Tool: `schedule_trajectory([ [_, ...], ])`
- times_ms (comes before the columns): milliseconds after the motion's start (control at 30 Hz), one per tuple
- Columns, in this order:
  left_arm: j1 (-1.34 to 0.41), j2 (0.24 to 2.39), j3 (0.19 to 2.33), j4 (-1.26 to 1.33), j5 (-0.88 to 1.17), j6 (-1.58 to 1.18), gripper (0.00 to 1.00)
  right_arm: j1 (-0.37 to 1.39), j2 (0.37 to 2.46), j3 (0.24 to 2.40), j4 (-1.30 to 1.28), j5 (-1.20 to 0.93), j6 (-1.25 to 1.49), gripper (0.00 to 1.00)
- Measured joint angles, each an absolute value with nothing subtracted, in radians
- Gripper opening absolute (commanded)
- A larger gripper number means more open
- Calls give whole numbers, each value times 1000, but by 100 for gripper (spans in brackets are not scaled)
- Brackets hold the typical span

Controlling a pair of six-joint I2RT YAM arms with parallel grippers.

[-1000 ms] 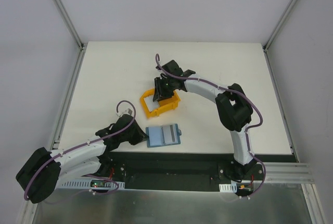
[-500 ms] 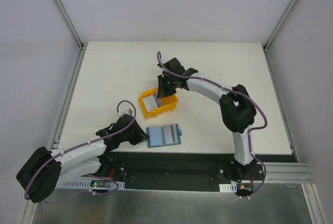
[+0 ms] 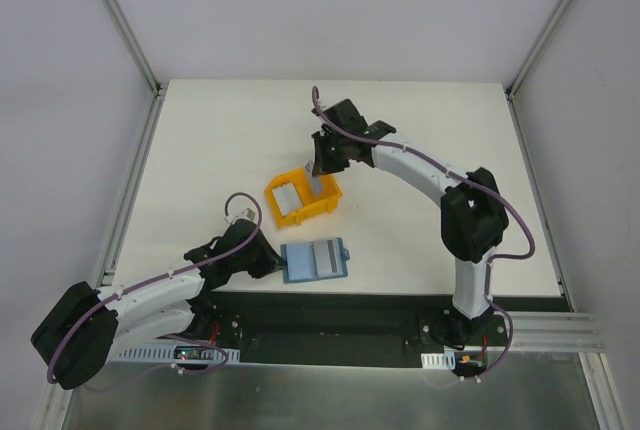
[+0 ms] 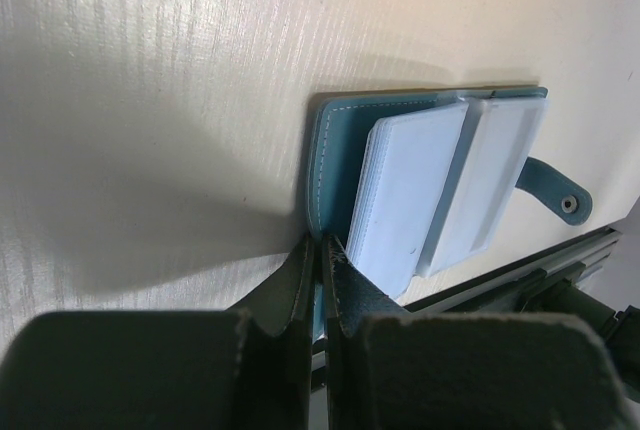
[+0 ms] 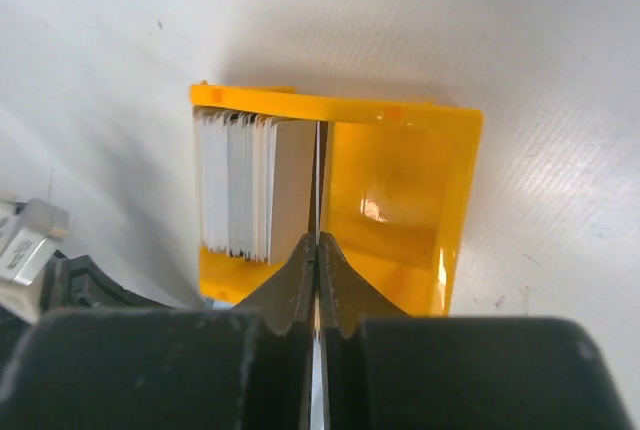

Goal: Put the credit cards into the card holder
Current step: Pick up the credit card from the storage box, then insert the credit card into the card holder.

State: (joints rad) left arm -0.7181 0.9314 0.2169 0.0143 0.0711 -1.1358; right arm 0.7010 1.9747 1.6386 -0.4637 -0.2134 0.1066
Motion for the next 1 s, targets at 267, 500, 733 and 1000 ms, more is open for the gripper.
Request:
schedule_trajectory([
  [267,-718,920,216,6,71,-1132,0,683,1639,1416,-360,-197,134,0],
  [500,-718,882,209,-13,71,-1132,0,683,1398,1163,-253,-202,230,0],
  [733,-718,863,208,-24,71,-1132,0,683,1210,933,-215,-203,312,0],
  [1000,-718,863,193,-20,72,-1134,0,691,1020,683,-39,-255,455,0],
])
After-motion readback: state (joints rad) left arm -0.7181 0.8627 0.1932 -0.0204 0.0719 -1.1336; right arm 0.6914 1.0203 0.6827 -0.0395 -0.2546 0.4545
